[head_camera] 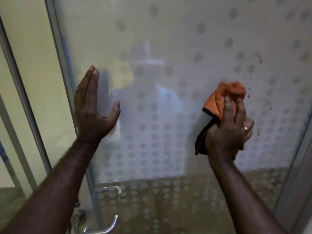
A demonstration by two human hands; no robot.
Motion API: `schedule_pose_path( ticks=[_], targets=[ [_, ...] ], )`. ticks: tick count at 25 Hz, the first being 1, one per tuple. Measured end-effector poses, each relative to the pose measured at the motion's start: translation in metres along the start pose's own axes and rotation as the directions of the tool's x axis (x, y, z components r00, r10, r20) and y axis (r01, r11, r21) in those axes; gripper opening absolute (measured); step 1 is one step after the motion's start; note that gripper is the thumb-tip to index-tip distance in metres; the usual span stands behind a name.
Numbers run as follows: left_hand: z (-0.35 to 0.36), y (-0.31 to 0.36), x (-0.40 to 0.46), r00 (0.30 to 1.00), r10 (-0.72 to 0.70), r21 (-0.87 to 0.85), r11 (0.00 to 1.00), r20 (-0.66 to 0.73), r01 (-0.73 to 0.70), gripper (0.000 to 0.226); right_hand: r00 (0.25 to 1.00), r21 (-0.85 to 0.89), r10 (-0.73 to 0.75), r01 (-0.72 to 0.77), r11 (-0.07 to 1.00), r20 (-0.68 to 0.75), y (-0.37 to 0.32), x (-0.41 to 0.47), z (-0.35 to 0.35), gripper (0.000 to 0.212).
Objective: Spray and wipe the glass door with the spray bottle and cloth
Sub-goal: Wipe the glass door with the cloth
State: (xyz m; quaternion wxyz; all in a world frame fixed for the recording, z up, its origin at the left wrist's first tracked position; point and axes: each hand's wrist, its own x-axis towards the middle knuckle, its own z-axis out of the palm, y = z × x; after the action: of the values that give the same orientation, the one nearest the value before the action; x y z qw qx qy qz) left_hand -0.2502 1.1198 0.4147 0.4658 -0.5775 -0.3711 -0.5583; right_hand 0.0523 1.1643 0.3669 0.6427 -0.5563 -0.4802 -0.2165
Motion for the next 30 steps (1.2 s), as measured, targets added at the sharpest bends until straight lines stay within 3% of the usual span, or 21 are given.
schedule_pose_path(
  ticks=[1,2,5,8,10,13,16,18,20,23,27,30],
  targets=[
    [0.0,0.0,-0.001,1.0,0.001,0.0,1.0,0.001,-0.001,0.071,0.998,0.011,0.06,-0.06,0.998,0.02,0.0,-0.025,0.0,0.077],
    [0.001,0.001,-0.001,1.0,0.006,-0.002,1.0,0.001,-0.006,0.07,0.999,0.018,0.02,-0.02,1.0,0.049,-0.006,-0.051,0.001,0.076],
    [0.001,0.0,0.0,1.0,0.014,-0.004,1.0,-0.002,-0.014,0.07,0.934,0.083,-0.342,0.335,0.939,0.104,-0.042,-0.092,0.007,0.073],
    [0.001,0.0,0.0,1.0,0.024,-0.004,1.0,-0.001,-0.024,0.071,0.873,0.086,-0.487,0.483,0.872,0.032,-0.05,-0.048,0.014,0.063],
    [0.001,0.0,-0.001,1.0,0.027,0.004,1.0,0.001,-0.027,0.07,0.903,0.016,-0.431,0.431,0.902,-0.004,-0.03,-0.016,0.014,0.06],
    [0.0,0.002,0.0,1.0,0.013,0.009,1.0,0.01,-0.013,0.069,0.991,-0.011,-0.128,0.128,0.992,-0.028,0.014,-0.005,0.005,0.067],
    [-0.001,0.004,0.0,1.0,0.002,0.012,1.0,0.008,-0.002,0.069,0.995,0.02,0.096,-0.097,0.995,0.04,0.032,-0.045,-0.003,0.071],
    [-0.001,0.004,0.0,1.0,-0.001,0.015,1.0,0.011,0.001,0.07,0.99,0.024,0.036,-0.04,0.999,0.137,0.021,-0.087,-0.005,0.077],
    [0.0,0.004,0.0,1.0,-0.005,0.02,1.0,0.008,0.005,0.07,0.965,0.087,-0.178,0.164,0.983,0.19,-0.005,-0.112,-0.003,0.079],
    [0.001,0.002,-0.001,1.0,-0.004,0.029,1.0,0.017,0.004,0.071,0.918,0.18,-0.378,0.354,0.918,0.122,-0.039,-0.08,0.002,0.077],
    [0.001,0.002,0.0,1.0,0.0,0.019,1.0,0.011,0.0,0.071,0.953,0.081,-0.296,0.291,0.953,0.062,-0.005,-0.013,0.002,0.077],
    [0.0,0.002,-0.001,1.0,-0.005,0.007,1.0,0.013,0.005,0.071,0.994,0.046,-0.092,0.089,0.995,0.059,0.052,-0.019,-0.002,0.073]
  ],
)
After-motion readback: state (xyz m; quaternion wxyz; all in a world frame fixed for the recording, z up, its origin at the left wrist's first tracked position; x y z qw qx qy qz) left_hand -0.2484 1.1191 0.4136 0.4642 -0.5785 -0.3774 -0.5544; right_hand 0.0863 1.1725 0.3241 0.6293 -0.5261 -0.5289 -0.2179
